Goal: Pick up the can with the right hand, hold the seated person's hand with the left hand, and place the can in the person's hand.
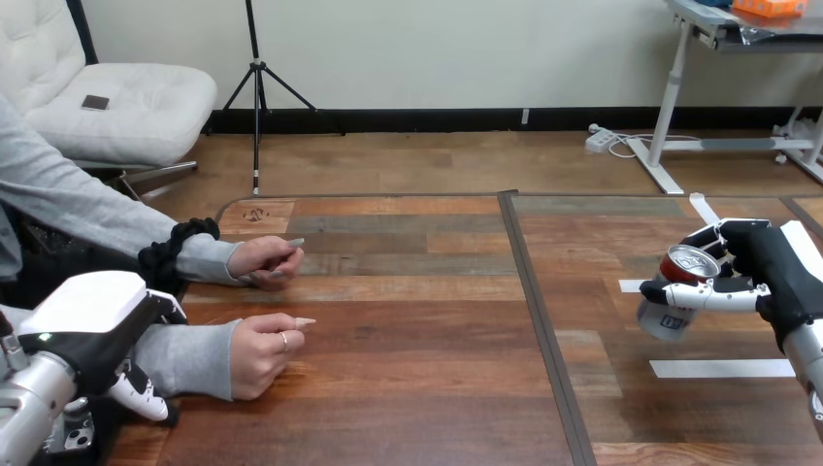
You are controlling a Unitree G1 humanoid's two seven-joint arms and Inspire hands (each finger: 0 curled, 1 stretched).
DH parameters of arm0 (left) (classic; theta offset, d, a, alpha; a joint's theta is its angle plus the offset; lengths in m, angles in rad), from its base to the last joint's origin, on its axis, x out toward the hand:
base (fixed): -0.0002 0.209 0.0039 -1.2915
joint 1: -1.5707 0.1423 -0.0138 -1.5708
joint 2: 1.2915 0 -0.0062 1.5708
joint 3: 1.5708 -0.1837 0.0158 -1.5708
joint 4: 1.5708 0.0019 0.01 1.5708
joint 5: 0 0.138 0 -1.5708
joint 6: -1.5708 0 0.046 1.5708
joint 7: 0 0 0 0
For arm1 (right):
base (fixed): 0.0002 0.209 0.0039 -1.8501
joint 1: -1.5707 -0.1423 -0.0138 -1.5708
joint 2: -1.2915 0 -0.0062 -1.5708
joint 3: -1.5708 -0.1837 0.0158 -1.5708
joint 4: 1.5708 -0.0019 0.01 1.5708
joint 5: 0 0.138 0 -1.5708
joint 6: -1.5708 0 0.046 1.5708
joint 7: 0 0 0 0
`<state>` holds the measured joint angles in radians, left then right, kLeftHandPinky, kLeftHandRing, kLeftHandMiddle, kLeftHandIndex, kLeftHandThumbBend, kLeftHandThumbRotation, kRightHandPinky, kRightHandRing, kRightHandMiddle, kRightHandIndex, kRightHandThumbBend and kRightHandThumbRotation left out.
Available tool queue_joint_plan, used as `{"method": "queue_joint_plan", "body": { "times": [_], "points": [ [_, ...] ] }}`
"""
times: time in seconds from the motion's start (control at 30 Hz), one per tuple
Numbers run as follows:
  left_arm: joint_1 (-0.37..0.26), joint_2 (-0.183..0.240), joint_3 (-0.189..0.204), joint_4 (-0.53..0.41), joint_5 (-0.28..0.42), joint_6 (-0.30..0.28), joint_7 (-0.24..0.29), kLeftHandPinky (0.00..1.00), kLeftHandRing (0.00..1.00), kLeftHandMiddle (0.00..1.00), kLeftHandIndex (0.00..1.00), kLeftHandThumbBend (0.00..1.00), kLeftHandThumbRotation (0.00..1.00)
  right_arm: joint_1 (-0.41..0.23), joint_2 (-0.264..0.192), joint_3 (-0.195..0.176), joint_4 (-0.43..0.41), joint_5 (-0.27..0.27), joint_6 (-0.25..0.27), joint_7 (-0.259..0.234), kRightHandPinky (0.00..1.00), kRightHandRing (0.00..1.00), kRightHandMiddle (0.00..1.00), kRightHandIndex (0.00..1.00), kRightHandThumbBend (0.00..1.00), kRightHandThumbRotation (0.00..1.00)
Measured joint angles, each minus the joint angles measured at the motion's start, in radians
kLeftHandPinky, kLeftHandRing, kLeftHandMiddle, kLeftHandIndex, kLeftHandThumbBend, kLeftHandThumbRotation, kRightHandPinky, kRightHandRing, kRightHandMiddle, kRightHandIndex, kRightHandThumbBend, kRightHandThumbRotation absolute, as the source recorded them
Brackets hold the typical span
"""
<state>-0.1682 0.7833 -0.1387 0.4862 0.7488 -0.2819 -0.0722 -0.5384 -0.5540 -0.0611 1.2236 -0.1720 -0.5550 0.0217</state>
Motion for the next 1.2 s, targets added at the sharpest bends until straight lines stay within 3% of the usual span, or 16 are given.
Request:
{"method": "queue_joint_plan", "body": {
  "times": [0.43, 1.2],
  "points": [
    [0.0, 0.0, -0.002, 0.054, -0.001, -0.065, 0.094, 0.25, 0.31, 0.41, 0.5, 0.87, 0.0, 0.0, 0.0, 0.0, 0.0, 0.0, 0.0, 0.0, 0.27, 0.32, 0.4, 0.44, 0.85, 0.0],
    [0.0, 0.0, -0.005, 0.119, -0.005, -0.166, 0.224, 0.2, 0.26, 0.34, 0.46, 0.92, 0.0, 0.0, 0.0, -0.002, -0.001, 0.002, 0.001, 0.0, 0.31, 0.36, 0.42, 0.44, 0.85, 0.0]
  ]
}}
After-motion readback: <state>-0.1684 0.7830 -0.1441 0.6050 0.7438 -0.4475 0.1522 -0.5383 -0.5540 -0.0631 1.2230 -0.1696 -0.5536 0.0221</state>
